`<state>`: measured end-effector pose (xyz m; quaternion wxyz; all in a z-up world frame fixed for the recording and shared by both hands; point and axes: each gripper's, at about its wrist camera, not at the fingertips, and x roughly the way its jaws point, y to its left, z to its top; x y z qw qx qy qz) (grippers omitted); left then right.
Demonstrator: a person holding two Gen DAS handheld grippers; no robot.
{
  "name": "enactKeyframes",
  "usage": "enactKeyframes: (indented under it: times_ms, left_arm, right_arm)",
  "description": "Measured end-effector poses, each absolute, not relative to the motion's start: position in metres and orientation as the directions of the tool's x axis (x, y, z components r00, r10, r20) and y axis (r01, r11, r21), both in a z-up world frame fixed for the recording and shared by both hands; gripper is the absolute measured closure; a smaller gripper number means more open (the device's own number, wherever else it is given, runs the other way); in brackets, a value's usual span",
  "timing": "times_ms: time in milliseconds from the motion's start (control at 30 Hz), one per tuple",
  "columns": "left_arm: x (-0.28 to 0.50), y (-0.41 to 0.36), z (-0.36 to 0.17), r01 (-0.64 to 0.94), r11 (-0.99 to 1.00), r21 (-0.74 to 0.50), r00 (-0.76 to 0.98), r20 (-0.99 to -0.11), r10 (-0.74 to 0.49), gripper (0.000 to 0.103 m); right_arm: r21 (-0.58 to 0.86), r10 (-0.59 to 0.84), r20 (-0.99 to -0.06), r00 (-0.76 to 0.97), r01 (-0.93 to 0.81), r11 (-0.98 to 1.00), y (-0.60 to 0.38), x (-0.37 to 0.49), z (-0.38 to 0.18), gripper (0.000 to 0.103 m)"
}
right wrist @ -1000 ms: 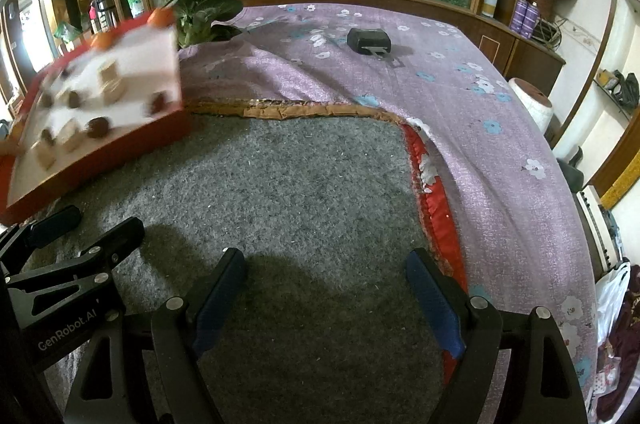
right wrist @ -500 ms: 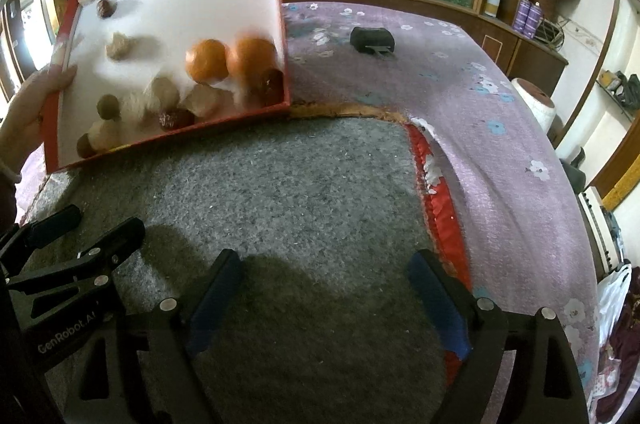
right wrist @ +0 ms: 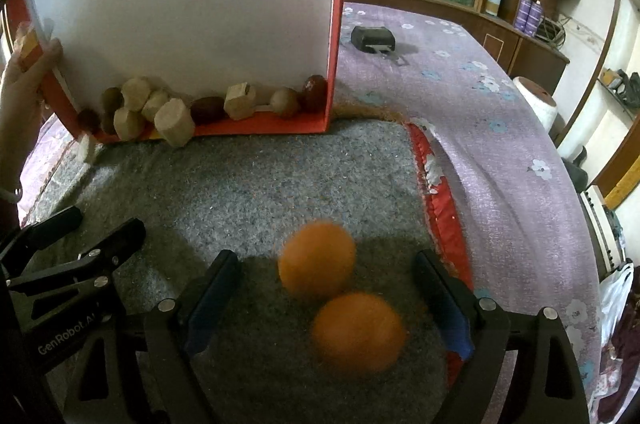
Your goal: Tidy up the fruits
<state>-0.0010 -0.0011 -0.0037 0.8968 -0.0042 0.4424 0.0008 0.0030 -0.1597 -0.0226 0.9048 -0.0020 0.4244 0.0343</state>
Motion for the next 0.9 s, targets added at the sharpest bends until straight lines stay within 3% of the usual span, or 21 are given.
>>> enactKeyframes:
  times_ms: [900]
  left_arm:
    - [-0.0015, 0.0003, -0.0011, -0.005, 1.0, -0.007, 0.609, -0.793, -0.002, 0.021]
  right_arm:
    - [0.025, 0.059, -0.769, 0.637, -0.064, 0.998, -0.16, 0.0041, -0.0231, 0.014]
